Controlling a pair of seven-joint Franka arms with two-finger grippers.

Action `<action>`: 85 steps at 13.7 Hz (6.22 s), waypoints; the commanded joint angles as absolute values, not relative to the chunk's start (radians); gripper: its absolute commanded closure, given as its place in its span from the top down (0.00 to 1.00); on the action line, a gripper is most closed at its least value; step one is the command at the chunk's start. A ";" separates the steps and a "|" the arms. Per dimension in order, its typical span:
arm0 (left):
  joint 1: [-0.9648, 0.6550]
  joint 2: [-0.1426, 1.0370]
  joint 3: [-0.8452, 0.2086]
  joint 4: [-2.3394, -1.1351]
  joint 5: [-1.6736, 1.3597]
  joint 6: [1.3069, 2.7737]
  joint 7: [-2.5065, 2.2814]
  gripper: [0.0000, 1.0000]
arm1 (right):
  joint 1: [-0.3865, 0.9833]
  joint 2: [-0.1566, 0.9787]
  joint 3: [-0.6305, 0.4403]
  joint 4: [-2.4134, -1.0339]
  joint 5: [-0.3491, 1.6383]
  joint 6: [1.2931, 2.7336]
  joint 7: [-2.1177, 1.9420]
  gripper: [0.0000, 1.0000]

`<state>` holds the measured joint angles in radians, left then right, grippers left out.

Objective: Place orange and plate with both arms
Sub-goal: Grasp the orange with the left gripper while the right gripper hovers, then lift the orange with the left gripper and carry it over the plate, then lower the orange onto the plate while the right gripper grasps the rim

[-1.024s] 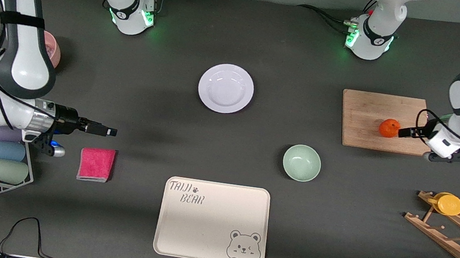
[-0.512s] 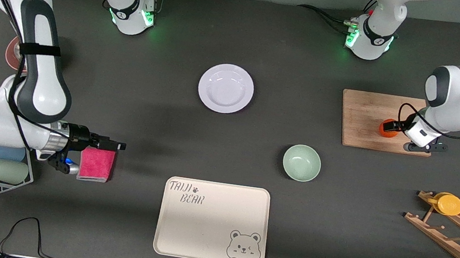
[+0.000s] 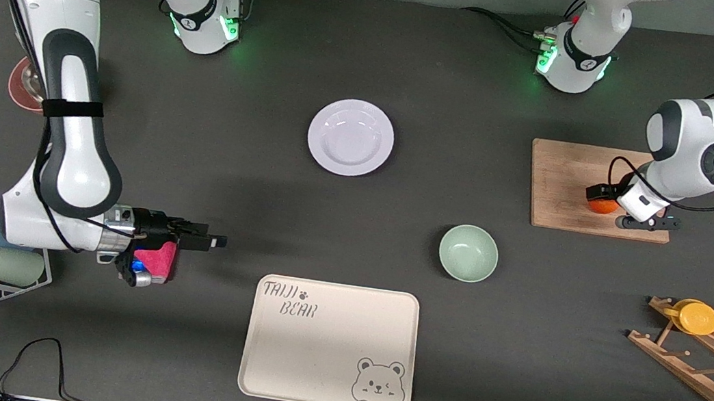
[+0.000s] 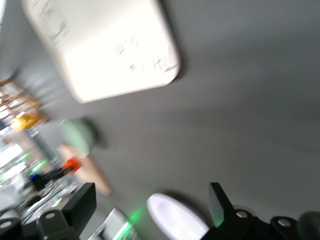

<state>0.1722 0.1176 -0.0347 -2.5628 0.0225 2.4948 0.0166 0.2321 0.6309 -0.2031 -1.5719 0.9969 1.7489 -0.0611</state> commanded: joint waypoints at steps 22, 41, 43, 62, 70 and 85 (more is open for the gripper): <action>-0.086 -0.144 -0.260 -2.108 -0.112 1.779 -0.352 0.00 | 0.106 0.474 -0.239 -2.153 1.409 1.486 -1.022 1.00; -0.477 0.552 -0.595 -1.605 0.196 1.991 -1.299 0.00 | 0.149 0.492 -0.235 -2.399 1.457 1.614 -1.288 1.00; -0.512 0.571 -0.591 -1.617 0.196 2.013 -1.307 0.00 | 0.163 0.492 -0.235 -2.419 1.477 1.635 -1.292 1.00; -0.581 0.707 -0.566 -1.709 0.284 2.292 -1.497 0.00 | 0.414 0.440 -0.232 -2.579 1.815 1.750 -1.342 1.00; -0.580 0.707 -0.563 -1.709 0.284 2.290 -1.497 0.00 | 0.417 0.448 -0.232 -2.626 1.847 1.712 -1.411 1.00; -0.600 0.669 -0.517 -1.706 0.313 2.272 -1.494 1.00 | 0.419 0.445 -0.232 -2.625 1.853 1.718 -1.410 1.00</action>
<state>-0.6037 0.7080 -0.5302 -1.7125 0.2984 2.2954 -1.4886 0.4060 0.4650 -0.2288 -2.6057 1.8211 1.7125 -1.3801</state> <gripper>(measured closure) 0.000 0.000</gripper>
